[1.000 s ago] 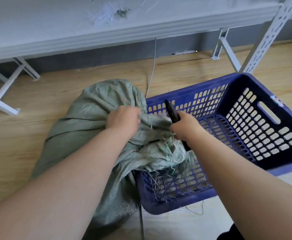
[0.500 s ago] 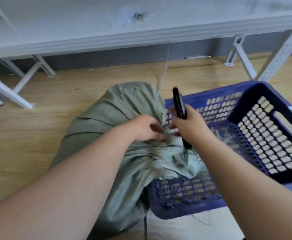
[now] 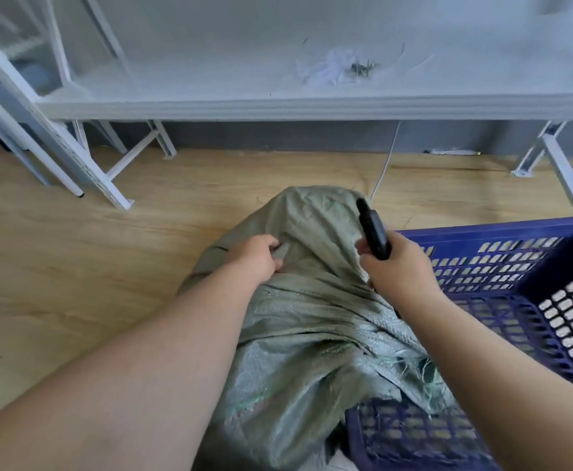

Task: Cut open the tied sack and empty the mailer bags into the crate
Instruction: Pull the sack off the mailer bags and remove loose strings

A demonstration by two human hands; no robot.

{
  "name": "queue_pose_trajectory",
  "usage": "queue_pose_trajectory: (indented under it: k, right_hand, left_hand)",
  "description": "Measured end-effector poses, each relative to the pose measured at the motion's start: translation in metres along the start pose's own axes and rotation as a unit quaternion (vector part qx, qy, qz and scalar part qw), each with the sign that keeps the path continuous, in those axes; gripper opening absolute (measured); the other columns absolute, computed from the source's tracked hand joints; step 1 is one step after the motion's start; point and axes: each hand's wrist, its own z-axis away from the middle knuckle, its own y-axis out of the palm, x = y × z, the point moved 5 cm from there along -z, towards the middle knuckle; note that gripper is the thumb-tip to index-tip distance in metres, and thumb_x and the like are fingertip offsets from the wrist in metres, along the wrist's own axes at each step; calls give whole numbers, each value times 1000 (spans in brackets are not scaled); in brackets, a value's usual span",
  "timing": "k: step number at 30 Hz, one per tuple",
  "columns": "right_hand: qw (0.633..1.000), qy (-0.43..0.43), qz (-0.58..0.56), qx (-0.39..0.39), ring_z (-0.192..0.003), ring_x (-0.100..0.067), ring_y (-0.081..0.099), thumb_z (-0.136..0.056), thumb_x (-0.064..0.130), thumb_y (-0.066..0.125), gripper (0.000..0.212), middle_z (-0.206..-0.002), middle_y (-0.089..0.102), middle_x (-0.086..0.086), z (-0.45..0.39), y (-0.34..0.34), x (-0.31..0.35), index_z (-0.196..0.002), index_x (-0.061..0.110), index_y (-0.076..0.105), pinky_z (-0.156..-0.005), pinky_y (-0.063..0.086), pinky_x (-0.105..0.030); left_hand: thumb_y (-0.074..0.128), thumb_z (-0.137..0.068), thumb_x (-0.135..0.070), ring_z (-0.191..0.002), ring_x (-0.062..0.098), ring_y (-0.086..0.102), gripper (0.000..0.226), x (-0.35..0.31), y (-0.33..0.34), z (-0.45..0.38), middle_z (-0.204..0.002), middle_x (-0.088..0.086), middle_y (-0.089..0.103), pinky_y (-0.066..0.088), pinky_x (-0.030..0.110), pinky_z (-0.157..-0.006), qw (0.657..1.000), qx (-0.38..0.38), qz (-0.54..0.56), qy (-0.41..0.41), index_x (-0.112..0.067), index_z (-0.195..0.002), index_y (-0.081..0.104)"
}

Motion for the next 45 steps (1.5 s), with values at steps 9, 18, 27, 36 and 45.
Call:
queue_pose_trajectory:
  k: [9,18,27,36,45]
  right_hand:
    - [984,-78,152,44,-77,-19,55,-81,27,68,37,-94,63,1,-41,59,49,-115,24,54,-61,38,-24]
    - [960,0,278,33,-71,-25,53,-85,18,66,53,-74,49,0,-65,117,50,-130,15,37,-47,34,-27]
    - [983,97,-144,66,-51,-18,47,-82,7,54,12,-60,51,-5,-50,91,28,-75,17,54,-55,40,-29]
    - [888,115,-427,127,-59,-19,61,-83,-2,53,27,-62,60,-2,-3,73,-9,-69,21,57,-64,52,-31]
    - [856,121,-495,91,-50,-14,58,-84,-10,44,29,-53,57,3,3,74,-9,-70,16,47,-52,52,-23]
  left_hand:
    - [52,-92,-14,-109,24,60,29,31,-26,-7,-120,0,65,48,34,-94,987,-110,82,-84,-28,-115,62]
    - [65,-84,-33,-107,19,61,26,49,-26,-11,-116,-7,67,48,34,-95,1000,8,-4,-1,-37,-110,67]
    - [55,-91,-13,-119,25,53,46,83,-60,-12,-130,0,57,46,38,-95,975,-194,64,-85,-29,-133,49]
    - [32,-99,-51,-138,33,34,69,74,-28,-11,-153,18,31,29,36,-108,981,81,-32,-175,-1,-146,30]
    - [40,-102,-19,-138,30,33,43,79,-16,-11,-154,12,31,26,29,-109,991,120,-25,-58,-11,-144,40]
